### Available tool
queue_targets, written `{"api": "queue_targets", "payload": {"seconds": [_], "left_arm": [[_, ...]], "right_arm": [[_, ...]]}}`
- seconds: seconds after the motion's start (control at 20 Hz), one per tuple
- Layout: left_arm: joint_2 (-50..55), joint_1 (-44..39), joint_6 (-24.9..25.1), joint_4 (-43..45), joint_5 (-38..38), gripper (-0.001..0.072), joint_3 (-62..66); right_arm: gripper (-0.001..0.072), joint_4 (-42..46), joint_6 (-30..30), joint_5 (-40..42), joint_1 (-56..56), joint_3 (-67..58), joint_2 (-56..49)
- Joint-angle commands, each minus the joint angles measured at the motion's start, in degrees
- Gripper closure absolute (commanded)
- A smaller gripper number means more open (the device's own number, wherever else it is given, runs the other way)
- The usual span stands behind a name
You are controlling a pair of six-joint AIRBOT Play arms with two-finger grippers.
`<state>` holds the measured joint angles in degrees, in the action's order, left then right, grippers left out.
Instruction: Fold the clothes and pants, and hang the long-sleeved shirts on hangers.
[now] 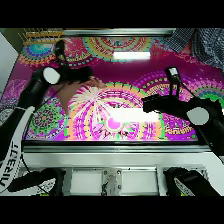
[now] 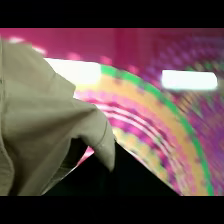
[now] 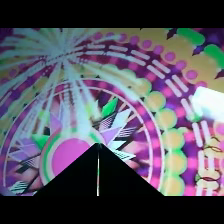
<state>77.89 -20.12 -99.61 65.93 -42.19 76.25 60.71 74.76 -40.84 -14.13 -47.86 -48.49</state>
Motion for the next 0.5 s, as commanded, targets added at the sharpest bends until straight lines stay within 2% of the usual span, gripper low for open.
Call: {"api": "queue_targets", "payload": {"seconds": [0.0, 0.15, 0.2, 0.25, 0.3, 0.35, 0.45], "left_arm": [[-0.4, -14.7, -1.4, 0.0, 3.4, 0.0702, 0.6], [4.6, -23.8, -3.1, 0.0, 11.2, 0.0701, 0.6], [6.3, -25.2, -3.1, 0.0, 12.6, 0.0619, 0.6], [7.9, -25.7, -4.0, 0.0, 13.0, 0.0275, 0.6], [8.8, -25.2, -6.1, 0.0, 11.7, 0.0041, 0.6], [8.9, -23.7, -7.8, 0.0, 9.2, 0.0026, 0.6], [7.4, -18.2, -8.0, 0.5, 3.0, 0.0026, -0.2]], "right_arm": [[0.0699, 7.6, 4.9, 0.4, 6.7, -0.1, 2.1], [0.0698, 10.3, 6.7, -2.1, 14.4, -0.1, 3.5], [0.0699, 10.3, 6.7, -3.0, 16.6, -0.1, 3.6], [0.0698, 10.2, 6.7, -3.9, 18.3, -0.1, 3.6], [0.0699, 10.3, 6.7, -4.9, 19.8, -0.1, 3.6], [0.0698, 10.2, 6.7, -5.8, 20.8, -0.1, 3.6], [0.0698, 10.3, 6.7, -7.2, 21.6, 0.0, 3.6]]}}
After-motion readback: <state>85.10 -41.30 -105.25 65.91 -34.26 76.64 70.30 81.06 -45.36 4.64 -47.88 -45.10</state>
